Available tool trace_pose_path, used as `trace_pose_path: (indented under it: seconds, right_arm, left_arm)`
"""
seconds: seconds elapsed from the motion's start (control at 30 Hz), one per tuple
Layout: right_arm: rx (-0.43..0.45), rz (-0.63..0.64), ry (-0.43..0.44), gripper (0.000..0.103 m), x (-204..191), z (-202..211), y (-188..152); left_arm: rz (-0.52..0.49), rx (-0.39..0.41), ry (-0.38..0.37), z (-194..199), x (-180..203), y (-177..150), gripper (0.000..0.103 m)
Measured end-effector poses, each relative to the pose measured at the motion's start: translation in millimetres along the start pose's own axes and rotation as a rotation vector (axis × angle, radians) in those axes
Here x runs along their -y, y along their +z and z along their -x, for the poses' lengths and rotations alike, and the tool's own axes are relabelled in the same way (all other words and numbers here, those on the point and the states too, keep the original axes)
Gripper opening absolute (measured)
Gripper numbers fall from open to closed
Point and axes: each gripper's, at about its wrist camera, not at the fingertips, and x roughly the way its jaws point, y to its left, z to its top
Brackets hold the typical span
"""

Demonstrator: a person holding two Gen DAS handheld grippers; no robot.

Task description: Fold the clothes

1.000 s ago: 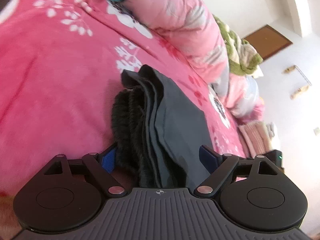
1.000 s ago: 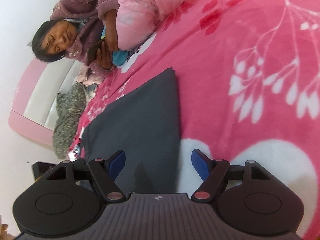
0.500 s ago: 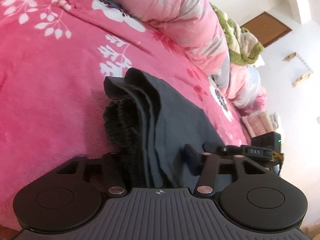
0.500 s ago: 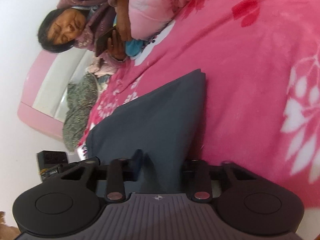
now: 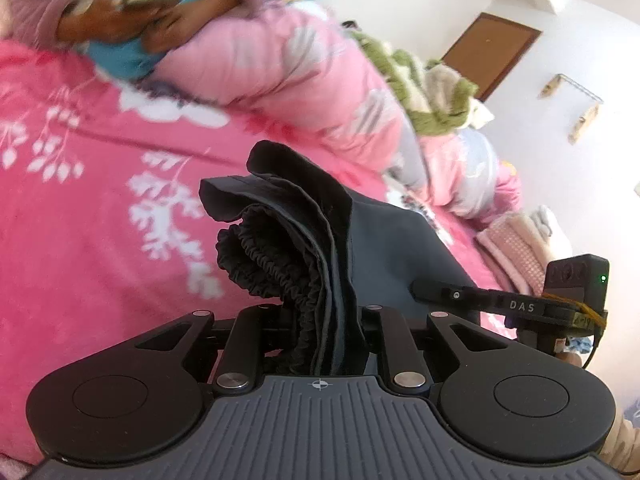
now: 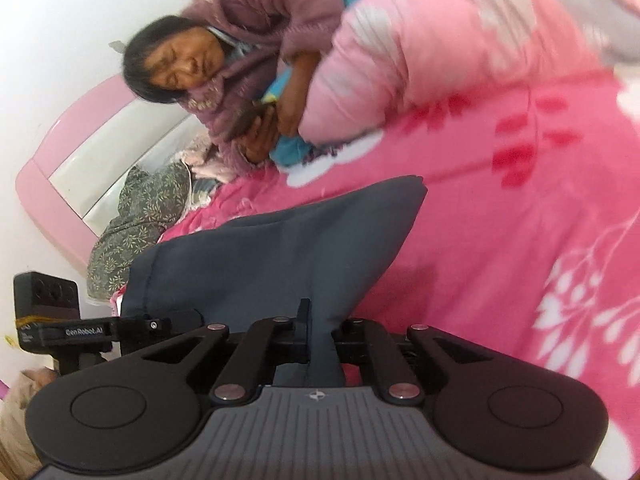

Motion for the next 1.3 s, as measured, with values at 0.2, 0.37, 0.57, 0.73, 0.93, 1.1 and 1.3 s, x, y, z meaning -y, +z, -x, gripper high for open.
trace_pose_path:
  seconds: [0.2,0.37,0.57,0.73,0.93,1.1,1.3]
  right_arm:
    - [0.13,0.081,-0.059,0.005,-15.4,51.1,-8.9]
    - [0.268,0.129,-0.126,0.005,-17.2,111.4,-16.0]
    - [0.454,0.18,-0.254,0.005,-0.9,209.8,-26.5]
    - [0.586,0.18,-0.459,0.005,17.8,304.0,-47.0]
    - [0.671,0.203,-0.793,0.005,34.0,419.8,-71.4]
    - [0.652,0.228,-1.076,0.005,58.3,501.6,-69.5]
    - [0.55,0.278,-1.307,0.005,116.0,559.3,-35.9]
  left_arm:
    - [-0.092,0.036,-0.054,5.6,52.8,6.1,0.016]
    - [-0.202,0.052,-0.122,-6.1,122.3,7.1,0.016]
    - [-0.332,0.047,-0.26,-42.7,221.1,-0.1,0.016]
    - [-0.411,-0.012,-0.461,-97.1,310.3,-15.5,0.016]
    - [-0.396,-0.144,-0.694,-180.7,424.6,-46.8,0.016]
    - [-0.32,-0.246,-0.848,-255.8,514.9,-73.0,0.016]
    - [-0.237,-0.342,-0.92,-338.7,581.7,-102.2,0.016]
